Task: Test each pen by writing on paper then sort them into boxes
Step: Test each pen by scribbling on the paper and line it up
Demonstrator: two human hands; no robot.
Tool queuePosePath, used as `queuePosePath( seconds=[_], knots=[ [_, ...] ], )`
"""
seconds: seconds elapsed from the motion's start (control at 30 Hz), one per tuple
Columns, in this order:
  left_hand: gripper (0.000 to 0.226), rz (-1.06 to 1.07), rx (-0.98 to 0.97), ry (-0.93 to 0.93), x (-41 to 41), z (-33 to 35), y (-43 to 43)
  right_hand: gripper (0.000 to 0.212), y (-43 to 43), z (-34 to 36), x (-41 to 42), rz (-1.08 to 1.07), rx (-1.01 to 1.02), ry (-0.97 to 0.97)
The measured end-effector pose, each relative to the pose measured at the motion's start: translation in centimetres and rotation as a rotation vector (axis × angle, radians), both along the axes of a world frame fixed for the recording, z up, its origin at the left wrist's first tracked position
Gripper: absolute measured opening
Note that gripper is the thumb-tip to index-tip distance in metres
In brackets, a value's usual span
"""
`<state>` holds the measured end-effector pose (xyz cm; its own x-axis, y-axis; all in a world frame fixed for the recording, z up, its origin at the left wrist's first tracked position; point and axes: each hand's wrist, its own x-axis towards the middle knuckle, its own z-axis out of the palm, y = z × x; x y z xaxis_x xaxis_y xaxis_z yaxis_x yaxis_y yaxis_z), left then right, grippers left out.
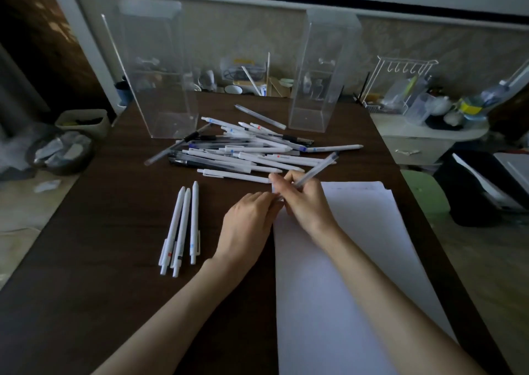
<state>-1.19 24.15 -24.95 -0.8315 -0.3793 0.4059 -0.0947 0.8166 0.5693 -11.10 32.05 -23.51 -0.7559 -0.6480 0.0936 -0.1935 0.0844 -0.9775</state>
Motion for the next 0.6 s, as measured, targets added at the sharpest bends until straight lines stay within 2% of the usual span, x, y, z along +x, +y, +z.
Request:
queuePosePath(
  seconds=[0.07, 0.1, 0.13, 0.2, 0.27, 0.33, 0.37, 0.5, 0.6],
  knots=[
    [0.024, 0.063, -0.035, -0.030, 1.2, 0.1, -0.2, 0.031, 0.2, 0.4, 0.8, 0.066, 0.006, -0.017],
    [0.027, 0.095, -0.045, -0.032, 2.1, 0.2, -0.4, 0.025, 0.3, 0.5, 1.4, 0.111, 0.018, 0.026],
    [0.034, 0.136, -0.042, -0.032, 3.1, 0.3, -0.9, 0.019, 0.4, 0.5, 1.9, 0.154, 0.067, 0.132],
    [0.045, 0.270, -0.026, -0.054, 5.5, 0.5, -2.1, 0.011, 0.1, 0.3, 2.7, 0.193, 0.210, 0.502],
    [0.051, 0.405, -0.026, -0.130, 7.6, 0.5, -3.3, 0.032, -0.6, -0.3, 3.6, 0.239, 0.319, 0.751],
    [0.054, 0.459, 0.006, -0.215, 9.3, 0.4, -4.3, 0.048, -1.3, -0.4, 4.5, 0.288, 0.399, 0.764],
    [0.054, 0.467, 0.028, -0.239, 9.9, 0.4, -4.7, 0.050, -1.6, -0.2, 5.0, 0.289, 0.426, 0.730],
    [0.050, 0.419, 0.055, -0.292, 11.3, 0.7, -6.0, 0.043, -2.6, 0.6, 7.0, 0.287, 0.473, 0.550],
    [0.047, 0.380, 0.092, -0.311, 11.7, 0.8, -6.7, 0.039, -4.0, 0.7, 8.6, 0.281, 0.516, 0.530]
  ],
)
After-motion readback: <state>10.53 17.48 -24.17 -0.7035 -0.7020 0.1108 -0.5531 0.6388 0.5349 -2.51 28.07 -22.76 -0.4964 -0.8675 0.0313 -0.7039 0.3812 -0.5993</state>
